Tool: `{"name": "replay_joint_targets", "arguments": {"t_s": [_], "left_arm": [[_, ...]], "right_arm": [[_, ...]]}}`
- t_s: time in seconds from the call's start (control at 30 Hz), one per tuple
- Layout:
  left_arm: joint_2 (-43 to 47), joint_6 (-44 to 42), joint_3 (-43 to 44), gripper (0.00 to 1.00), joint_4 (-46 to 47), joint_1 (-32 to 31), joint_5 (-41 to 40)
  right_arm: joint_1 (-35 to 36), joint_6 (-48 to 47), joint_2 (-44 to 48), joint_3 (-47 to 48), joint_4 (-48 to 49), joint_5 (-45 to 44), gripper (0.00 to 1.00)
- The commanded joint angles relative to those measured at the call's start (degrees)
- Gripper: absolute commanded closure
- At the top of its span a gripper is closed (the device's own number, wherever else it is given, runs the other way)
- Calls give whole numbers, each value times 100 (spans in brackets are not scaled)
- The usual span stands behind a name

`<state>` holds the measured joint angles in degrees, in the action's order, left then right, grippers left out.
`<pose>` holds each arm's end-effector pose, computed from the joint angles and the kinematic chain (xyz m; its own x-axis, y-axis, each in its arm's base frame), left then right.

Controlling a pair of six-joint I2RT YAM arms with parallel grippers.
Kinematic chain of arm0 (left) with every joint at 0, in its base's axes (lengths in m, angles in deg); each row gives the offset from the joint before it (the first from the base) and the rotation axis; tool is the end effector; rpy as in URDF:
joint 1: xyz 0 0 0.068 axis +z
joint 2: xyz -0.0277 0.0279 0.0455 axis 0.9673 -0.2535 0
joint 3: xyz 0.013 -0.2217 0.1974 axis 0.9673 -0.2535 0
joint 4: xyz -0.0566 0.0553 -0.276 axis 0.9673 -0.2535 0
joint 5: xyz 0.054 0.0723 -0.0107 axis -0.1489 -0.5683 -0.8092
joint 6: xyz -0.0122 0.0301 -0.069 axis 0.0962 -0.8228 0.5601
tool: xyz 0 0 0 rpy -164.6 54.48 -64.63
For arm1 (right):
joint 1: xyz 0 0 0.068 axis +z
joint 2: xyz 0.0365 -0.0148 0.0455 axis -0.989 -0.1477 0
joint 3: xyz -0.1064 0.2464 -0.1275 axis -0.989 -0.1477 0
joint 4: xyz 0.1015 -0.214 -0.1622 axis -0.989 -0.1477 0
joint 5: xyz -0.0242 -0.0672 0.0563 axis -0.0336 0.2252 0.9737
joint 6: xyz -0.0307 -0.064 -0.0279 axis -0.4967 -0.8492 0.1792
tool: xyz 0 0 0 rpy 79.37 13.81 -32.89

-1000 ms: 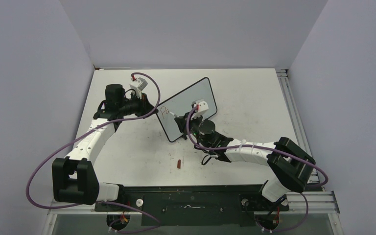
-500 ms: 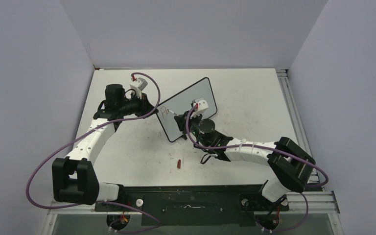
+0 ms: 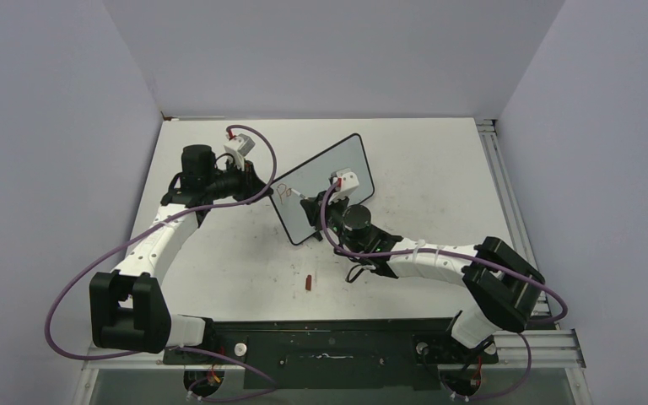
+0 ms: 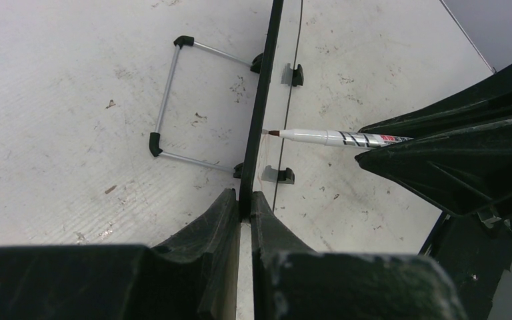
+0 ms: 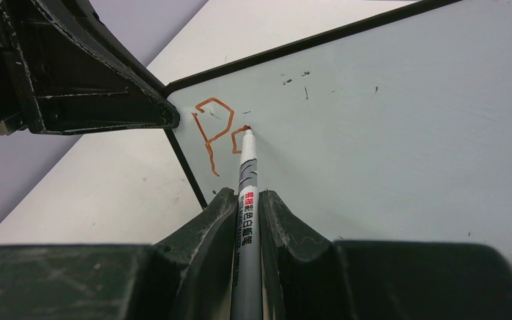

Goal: Write a sentence on the whiteboard

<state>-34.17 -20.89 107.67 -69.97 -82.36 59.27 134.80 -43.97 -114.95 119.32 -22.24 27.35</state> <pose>0.3271 -0.0838 0.2890 -0.5570 0.0399 -0.8296 0.6279 0.6741 -0.3891 0.2423 0.3049 0.2467 -0.3179 0.2365 -0.9182 -0.5995 0.7001 0.3879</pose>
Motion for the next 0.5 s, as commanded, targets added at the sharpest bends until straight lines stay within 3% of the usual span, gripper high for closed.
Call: {"name": "replay_joint_targets", "arguments": {"t_s": [0.0, 0.47], "left_arm": [[113, -155, 261, 100, -52, -7, 41], [123, -164, 248, 100, -52, -3, 42]], "right_arm": [[5, -33, 437, -69, 96, -187, 95], [-29, -103, 368, -54, 92, -305, 95]]}}
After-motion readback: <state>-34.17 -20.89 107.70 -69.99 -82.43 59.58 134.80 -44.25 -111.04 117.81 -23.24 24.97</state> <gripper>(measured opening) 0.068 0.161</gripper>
